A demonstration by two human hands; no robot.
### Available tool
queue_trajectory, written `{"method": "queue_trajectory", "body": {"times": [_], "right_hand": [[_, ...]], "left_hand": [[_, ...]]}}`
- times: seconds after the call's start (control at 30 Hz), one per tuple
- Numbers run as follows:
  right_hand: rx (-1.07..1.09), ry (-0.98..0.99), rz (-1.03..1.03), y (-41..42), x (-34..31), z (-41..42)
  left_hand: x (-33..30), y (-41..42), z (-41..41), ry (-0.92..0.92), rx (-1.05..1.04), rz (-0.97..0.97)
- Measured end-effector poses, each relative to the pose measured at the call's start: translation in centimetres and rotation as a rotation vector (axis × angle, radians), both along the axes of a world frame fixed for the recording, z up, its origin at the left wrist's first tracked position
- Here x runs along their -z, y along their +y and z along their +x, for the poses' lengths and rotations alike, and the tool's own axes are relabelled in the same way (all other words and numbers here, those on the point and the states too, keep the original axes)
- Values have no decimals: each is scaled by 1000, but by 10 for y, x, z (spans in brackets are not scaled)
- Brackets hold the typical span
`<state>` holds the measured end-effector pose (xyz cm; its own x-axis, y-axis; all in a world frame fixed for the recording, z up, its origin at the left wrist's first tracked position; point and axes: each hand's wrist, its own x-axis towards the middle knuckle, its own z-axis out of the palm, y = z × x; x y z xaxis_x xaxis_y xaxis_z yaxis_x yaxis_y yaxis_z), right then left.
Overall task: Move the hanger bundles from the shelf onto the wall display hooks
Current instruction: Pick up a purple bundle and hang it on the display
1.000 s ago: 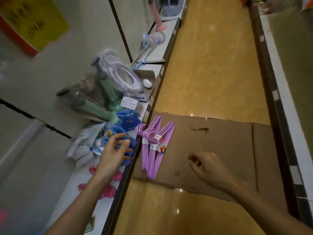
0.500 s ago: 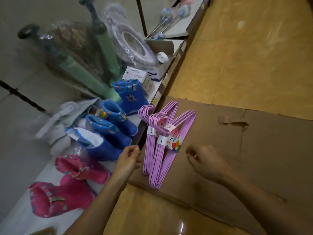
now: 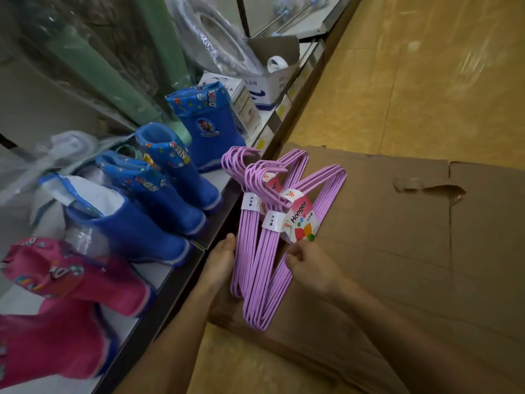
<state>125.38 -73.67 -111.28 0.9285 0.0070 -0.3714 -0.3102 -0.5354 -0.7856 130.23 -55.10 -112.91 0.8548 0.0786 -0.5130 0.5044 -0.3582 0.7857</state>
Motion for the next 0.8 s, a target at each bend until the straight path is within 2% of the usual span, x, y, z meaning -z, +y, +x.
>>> {"method": "queue_trajectory", "body": {"times": [0.2, 0.33, 0.43, 0.57, 0.8], "right_hand": [[71, 58, 99, 12, 8, 12], [222, 147, 381, 27, 12, 16], [331, 156, 499, 35, 19, 15], [460, 119, 520, 28, 26, 14], [524, 107, 533, 11, 24, 11]], "left_hand": [[5, -9, 5, -1, 16, -68], [7, -6, 3, -3, -1, -187], [13, -5, 1, 13, -19, -300], [23, -8, -5, 42, 37, -386], [27, -17, -10, 76, 120, -466]]}}
